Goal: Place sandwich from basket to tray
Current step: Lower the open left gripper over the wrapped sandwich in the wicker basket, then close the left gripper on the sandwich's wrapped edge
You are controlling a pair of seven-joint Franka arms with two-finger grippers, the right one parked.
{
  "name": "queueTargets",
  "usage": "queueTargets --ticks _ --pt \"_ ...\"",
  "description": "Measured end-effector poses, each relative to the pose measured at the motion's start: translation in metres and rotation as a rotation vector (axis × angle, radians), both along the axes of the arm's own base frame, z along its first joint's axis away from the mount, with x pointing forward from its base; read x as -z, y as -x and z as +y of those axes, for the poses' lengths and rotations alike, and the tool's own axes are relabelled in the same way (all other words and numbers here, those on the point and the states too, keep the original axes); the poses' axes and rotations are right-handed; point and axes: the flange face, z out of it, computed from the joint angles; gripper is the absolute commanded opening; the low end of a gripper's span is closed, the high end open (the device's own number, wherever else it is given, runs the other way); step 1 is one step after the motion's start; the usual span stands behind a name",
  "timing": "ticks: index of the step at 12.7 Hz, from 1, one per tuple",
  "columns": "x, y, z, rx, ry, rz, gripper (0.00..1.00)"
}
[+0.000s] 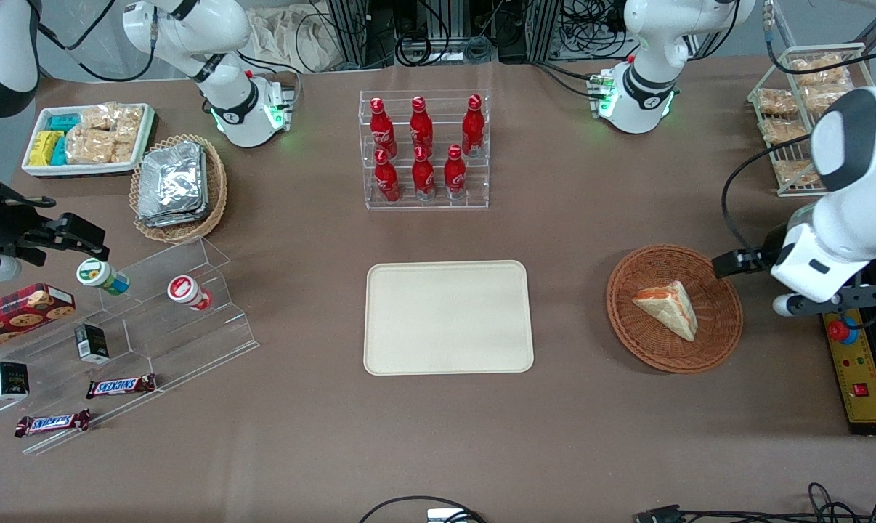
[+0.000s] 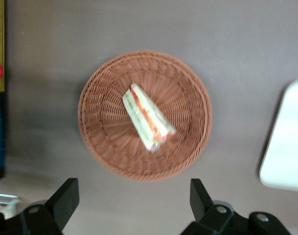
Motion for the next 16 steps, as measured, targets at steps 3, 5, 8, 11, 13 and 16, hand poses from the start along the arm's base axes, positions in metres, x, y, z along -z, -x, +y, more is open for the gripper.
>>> queueTargets --ticks 3,5,8,11,13,16 --pt "0.056 0.015 0.018 -0.292 0.015 -0.065 1.0" --pt "0.095 0.021 0.022 -0.439 0.016 -0.087 1.0" --pt "0.155 0.025 0.019 -0.61 0.007 -0.042 1.0" --pt "0.203 0.023 0.014 -0.681 0.002 -0.002 1.0" --pt "0.214 0.022 0.009 -0.691 0.004 0.002 1.0" --pt "0.232 0.023 0.006 -0.694 -0.001 0.024 0.43"
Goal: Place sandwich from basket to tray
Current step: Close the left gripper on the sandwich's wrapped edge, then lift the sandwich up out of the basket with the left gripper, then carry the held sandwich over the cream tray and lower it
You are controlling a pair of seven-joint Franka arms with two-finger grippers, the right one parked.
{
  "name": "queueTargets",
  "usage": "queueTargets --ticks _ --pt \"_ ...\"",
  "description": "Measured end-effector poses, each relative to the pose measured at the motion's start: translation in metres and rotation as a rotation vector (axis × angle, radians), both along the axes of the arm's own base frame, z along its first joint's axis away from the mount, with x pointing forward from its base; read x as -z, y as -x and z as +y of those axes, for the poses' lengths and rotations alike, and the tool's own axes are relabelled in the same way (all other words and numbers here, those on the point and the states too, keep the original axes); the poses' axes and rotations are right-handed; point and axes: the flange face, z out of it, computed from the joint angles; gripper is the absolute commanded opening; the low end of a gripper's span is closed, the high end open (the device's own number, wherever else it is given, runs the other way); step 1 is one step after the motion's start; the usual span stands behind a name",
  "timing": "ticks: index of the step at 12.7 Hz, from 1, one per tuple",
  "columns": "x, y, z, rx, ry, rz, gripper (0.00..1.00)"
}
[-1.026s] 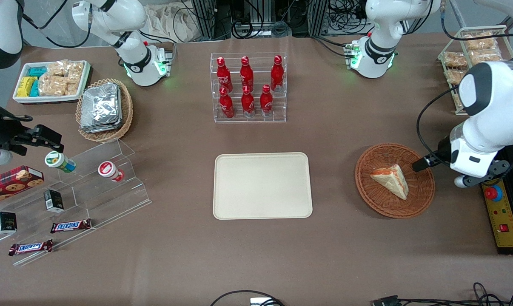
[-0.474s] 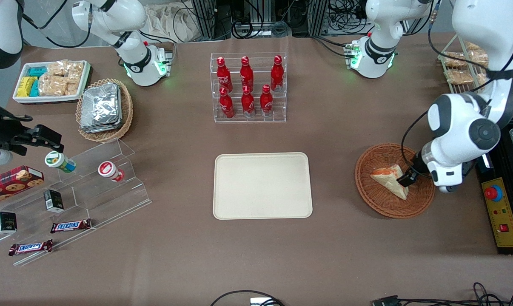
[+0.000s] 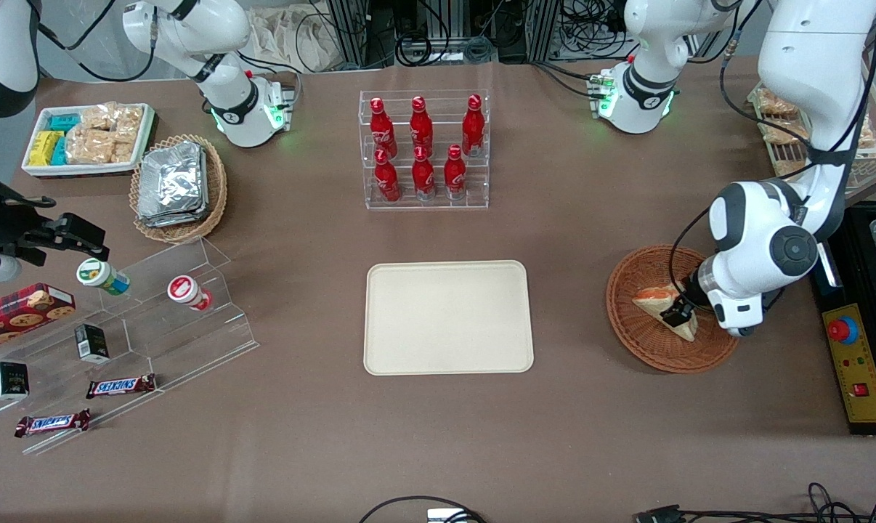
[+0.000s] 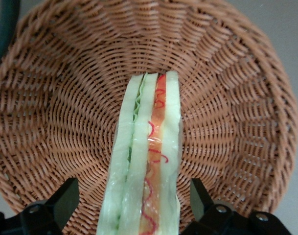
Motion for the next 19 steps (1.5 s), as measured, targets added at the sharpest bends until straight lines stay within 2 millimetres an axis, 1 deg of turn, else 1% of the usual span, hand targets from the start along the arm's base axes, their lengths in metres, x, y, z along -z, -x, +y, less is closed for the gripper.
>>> queueTargets --ticks 1,3,4,6,8,10,12,14,15,16,18,19 --pt "0.005 0.0 0.0 -0.001 0.001 0.006 0.0" --pt "0.006 0.001 -0.001 0.006 0.0 0.017 0.0" --pt "0.003 -0.001 -0.003 0.01 0.0 0.023 0.0" --pt "-0.011 -0.01 -0.009 0.039 -0.013 0.042 0.0" --pt "-0.04 -0.025 -0.015 0.086 -0.055 0.071 0.0" --pt "-0.081 -0.041 -0.023 0.158 -0.111 0.099 0.0" --pt "-0.129 -0.055 -0.018 0.297 -0.128 0.119 0.0" --pt "-0.173 -0.063 -0.005 0.41 -0.113 0.137 0.0" --pt "-0.189 -0.065 -0.002 0.462 -0.105 0.134 0.0" --pt "-0.2 -0.068 -0.002 0.538 -0.09 0.126 0.0" --pt "-0.213 -0.071 -0.009 0.717 0.015 0.084 0.02" --pt "-0.218 -0.074 -0.016 0.788 0.084 0.049 0.09"
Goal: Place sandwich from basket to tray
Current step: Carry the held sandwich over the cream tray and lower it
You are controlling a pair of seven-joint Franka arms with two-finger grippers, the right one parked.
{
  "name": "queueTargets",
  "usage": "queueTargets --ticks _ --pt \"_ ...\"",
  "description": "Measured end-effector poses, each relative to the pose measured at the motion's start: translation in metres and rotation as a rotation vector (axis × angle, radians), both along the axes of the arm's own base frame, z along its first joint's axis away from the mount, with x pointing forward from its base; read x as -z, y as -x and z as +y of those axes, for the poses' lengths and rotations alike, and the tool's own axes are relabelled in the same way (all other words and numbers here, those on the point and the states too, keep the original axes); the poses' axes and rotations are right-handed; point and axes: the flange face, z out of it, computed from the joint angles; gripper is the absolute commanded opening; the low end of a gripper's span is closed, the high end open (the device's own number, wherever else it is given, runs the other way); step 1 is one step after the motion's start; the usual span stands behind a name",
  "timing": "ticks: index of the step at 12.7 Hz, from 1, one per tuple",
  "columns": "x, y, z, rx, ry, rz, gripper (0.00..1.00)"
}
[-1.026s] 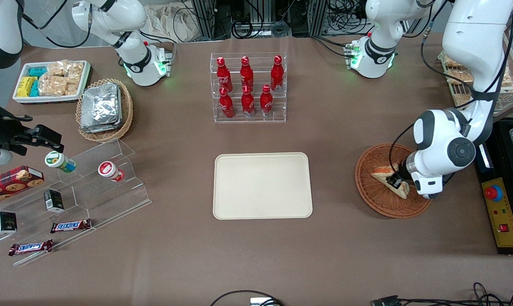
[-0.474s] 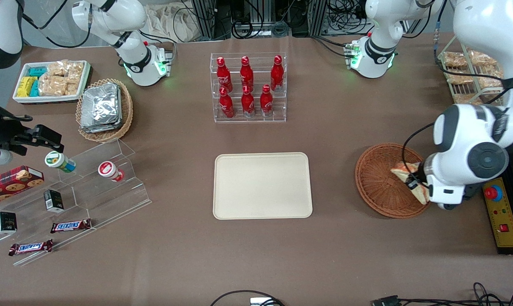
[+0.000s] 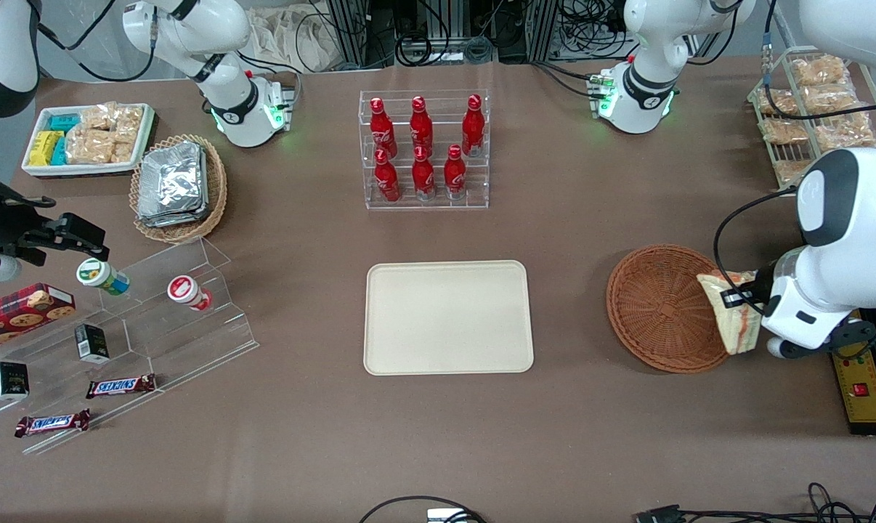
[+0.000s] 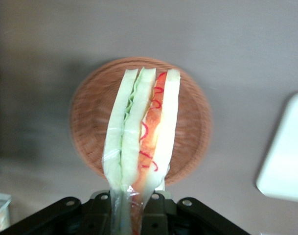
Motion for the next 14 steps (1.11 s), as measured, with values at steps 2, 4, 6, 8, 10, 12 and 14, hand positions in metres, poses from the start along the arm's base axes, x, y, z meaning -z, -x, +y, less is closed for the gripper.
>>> queueTargets --ticks 2,4,6,8,10,12,14 --pt "0.0 -0.011 -0.01 0.068 0.074 -0.013 0.11" --pt "0.026 -0.021 -0.041 0.133 0.081 0.013 0.08" --pt "0.055 -0.02 -0.097 0.156 0.059 0.04 0.04" --pt "0.066 -0.007 -0.17 0.092 0.015 0.041 0.07" --pt "0.081 0.004 -0.227 0.077 0.01 0.008 0.08" --pt "0.117 0.009 -0.265 0.105 0.019 -0.006 0.08" --pt "0.164 0.012 -0.286 0.125 0.025 0.003 0.1"
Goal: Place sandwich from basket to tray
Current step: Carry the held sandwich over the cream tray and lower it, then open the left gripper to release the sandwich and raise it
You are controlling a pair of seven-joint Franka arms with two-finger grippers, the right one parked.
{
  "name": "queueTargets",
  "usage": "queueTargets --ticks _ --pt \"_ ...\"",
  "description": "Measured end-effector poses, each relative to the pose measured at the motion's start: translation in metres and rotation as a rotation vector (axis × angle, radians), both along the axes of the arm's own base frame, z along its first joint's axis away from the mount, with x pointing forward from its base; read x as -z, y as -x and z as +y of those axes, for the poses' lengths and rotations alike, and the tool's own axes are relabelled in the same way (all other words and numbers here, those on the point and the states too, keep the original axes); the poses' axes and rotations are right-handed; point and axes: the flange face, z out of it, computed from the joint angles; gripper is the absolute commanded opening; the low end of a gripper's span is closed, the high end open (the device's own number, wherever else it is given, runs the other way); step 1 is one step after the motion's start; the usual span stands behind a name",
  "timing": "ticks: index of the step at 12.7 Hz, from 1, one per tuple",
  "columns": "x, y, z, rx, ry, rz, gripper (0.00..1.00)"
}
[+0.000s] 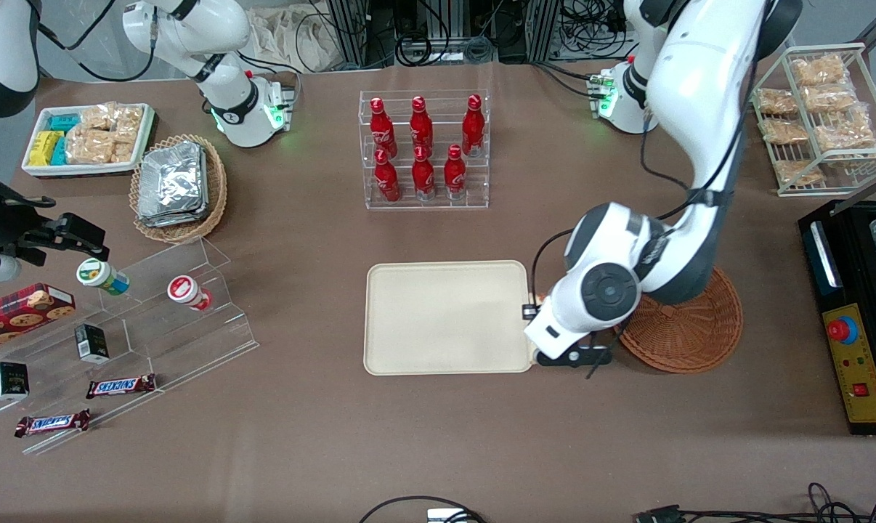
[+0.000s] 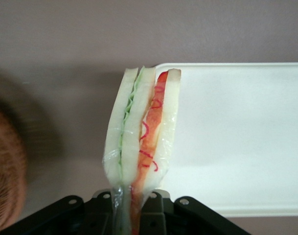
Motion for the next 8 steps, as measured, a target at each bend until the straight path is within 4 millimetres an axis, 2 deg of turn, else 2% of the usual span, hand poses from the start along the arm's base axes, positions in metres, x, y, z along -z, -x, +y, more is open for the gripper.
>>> queueTargets --ticks 2,3,4,5,6,7,8 --pt "0.033 0.008 -0.023 0.003 0.005 -0.005 0.15" --pt "0.041 0.013 -0.034 -0.018 0.004 -0.01 0.16" --pt "0.047 0.017 -0.043 -0.034 0.001 -0.011 0.25" --pt "0.052 0.022 -0.051 -0.04 -0.002 -0.01 0.28" --pt "0.057 0.026 -0.057 -0.044 -0.005 -0.007 0.51" --pt "0.064 0.029 -0.062 -0.049 -0.008 -0.003 0.69" --pt "0.071 0.031 -0.064 -0.05 -0.009 -0.002 1.0"
